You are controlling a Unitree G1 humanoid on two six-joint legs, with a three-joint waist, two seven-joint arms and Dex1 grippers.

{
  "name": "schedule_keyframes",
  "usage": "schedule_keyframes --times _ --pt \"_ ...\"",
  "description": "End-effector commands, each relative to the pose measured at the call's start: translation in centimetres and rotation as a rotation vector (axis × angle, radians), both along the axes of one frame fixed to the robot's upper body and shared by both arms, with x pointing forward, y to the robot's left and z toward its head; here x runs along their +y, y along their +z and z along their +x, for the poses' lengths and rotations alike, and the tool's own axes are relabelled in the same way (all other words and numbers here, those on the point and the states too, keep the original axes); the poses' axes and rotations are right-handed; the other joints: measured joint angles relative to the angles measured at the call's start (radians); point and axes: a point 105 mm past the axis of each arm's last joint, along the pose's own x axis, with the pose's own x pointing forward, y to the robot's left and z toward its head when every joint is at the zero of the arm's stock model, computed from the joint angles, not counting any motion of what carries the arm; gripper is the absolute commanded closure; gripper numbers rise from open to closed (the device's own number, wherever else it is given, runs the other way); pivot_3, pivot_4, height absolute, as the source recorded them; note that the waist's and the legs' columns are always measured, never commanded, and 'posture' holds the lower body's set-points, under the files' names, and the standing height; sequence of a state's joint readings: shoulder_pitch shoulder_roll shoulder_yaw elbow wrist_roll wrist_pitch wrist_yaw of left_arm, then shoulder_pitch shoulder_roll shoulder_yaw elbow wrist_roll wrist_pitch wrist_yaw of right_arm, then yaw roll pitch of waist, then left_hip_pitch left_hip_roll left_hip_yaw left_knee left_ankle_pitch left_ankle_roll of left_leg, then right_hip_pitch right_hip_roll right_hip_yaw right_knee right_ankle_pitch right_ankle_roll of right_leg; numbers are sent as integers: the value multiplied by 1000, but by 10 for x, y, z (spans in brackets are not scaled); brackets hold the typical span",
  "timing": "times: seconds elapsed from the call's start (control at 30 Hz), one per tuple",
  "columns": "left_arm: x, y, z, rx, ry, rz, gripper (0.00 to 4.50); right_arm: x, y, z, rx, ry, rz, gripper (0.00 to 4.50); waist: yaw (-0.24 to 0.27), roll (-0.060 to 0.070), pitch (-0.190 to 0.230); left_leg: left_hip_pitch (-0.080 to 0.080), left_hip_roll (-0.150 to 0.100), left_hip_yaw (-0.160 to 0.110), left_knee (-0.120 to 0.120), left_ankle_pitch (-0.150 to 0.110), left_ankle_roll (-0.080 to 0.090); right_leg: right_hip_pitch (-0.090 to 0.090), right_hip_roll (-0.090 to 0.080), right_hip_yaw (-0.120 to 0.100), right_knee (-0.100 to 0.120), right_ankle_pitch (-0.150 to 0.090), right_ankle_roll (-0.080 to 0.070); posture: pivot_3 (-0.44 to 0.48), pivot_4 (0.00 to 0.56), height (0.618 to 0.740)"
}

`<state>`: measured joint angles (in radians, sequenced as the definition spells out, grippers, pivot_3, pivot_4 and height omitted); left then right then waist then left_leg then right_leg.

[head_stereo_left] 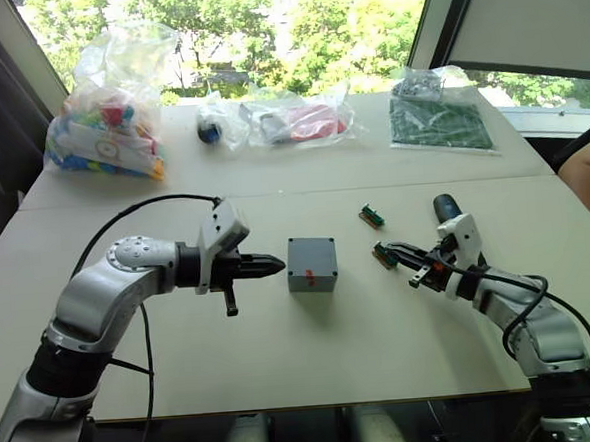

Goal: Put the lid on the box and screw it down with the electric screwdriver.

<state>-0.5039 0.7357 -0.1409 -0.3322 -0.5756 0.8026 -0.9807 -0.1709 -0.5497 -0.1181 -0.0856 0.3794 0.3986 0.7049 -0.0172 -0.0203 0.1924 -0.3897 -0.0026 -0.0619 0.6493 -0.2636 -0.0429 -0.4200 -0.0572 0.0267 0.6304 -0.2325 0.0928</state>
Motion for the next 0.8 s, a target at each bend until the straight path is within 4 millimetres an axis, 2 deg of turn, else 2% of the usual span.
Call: schedule_keyframes --times 0.03,0.2,0.27,0.37,0.43,0.53,0.8 --pt "5 8 0 -26 11 -16 4500 -5 30 1 -97 -12 21 4404 0 0 0 0 0 0 0 0 0 0 0 0 0 0 0 0 150 740" --pt "10 13 2 -16 42 -48 4500 -5 51 3 -134 0 33 4404 -1 0 0 0 0 0 0 0 0 0 0 0 0 0 0 0 150 740" --pt "16 14 3 -13 53 -42 4500 22 66 -3 -135 114 79 4404 -2 0 0 0 0 0 0 0 0 0 0 0 0 0 0 0 150 740" --pt "22 12 5 -12 74 -27 4500 55 74 -5 -138 222 98 4404 -4 0 0 0 0 0 0 0 0 0 0 0 1 0 0 0 150 740" --pt "27 11 6 -10 86 -18 4500 69 72 -2 -132 258 84 4404 -6 0 0 1 1 0 0 0 0 0 1 0 1 0 0 0 150 740" --pt "28 9 5 -9 96 -19 4500 80 66 1 -125 271 76 4404 3 0 0 1 1 -1 0 0 0 0 1 0 1 0 0 0 150 740" --pt "27 6 2 -7 111 -26 4500 90 52 4 -114 264 70 4404 1 0 0 -1 -1 0 0 0 0 0 -1 0 0 0 0 0 150 740"
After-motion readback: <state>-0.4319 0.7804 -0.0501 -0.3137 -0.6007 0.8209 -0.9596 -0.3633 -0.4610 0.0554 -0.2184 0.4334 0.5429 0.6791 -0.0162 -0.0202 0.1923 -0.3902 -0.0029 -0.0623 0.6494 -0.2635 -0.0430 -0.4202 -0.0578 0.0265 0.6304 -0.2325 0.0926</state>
